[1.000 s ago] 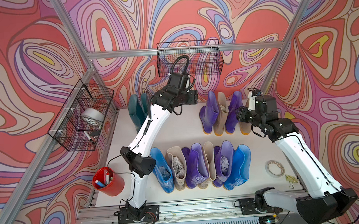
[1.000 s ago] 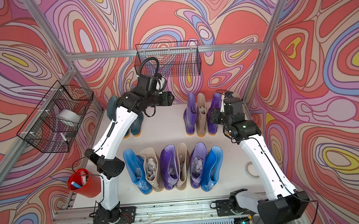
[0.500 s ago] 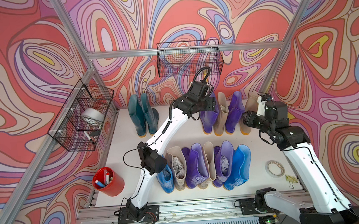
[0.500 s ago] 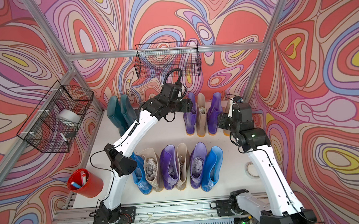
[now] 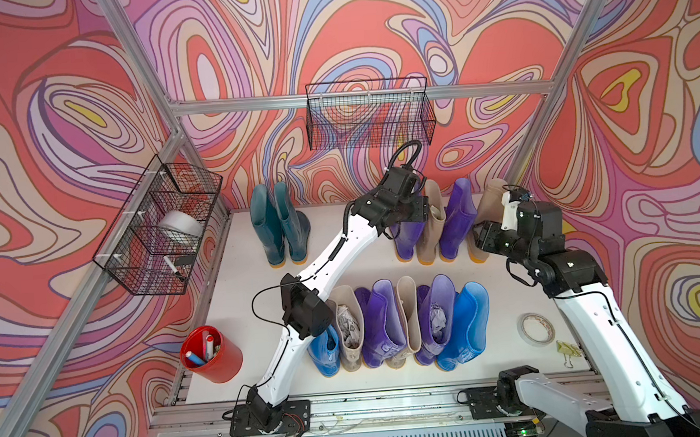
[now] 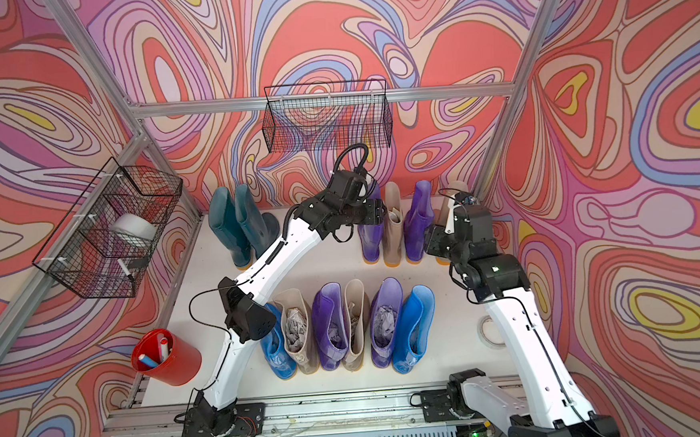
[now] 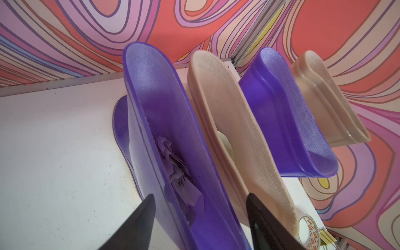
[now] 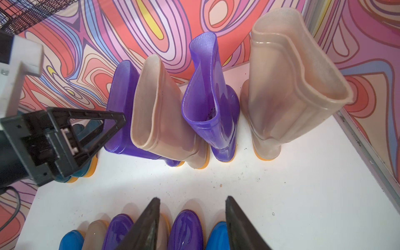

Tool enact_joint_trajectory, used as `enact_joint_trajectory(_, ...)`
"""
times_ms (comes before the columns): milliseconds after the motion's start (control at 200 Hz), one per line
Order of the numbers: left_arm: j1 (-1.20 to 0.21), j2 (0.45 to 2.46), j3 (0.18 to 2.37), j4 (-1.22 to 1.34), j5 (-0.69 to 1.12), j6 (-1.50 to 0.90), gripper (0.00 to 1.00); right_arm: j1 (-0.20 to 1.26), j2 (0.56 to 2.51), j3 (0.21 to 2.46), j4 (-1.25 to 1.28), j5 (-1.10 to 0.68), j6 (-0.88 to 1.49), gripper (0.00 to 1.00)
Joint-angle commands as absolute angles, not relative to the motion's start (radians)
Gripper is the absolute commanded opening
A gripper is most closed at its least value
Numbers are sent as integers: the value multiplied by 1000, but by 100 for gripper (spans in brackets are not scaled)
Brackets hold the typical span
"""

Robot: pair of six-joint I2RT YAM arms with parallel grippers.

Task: Match and arrange rain boots in pairs
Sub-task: Pick up the rain boot at the center of the board.

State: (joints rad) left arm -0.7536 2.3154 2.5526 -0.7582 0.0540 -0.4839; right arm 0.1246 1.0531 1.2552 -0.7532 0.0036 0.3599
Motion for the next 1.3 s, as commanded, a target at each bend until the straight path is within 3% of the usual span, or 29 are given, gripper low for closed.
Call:
enact_joint_trajectory(0,-761,2342,2577,-754,39,-497,65,120,1037,1256,-765,1,354,51)
enact_joint_trajectory(356,-761,2347,2577,-769,-1,-470,50,120,1045,1261,-760,-3,354,51)
enact_joint_trajectory(571,-756,2359,2578,-782,-5,-454,33,120,1042,1264,-758,0,352,51)
enact_joint_trajectory(691,-733,2357,2577,-775,3,-463,14,120,1040,1256,-760,7,353,51)
enact_joint_trajectory(886,-665,2344,2584,-736,53,-464,0,120,1037,1249,-758,15,355,51)
enact_joint_trajectory(1297,-526,2296,2621,-737,52,-390,0,120,1064,1241,-723,0,377,51)
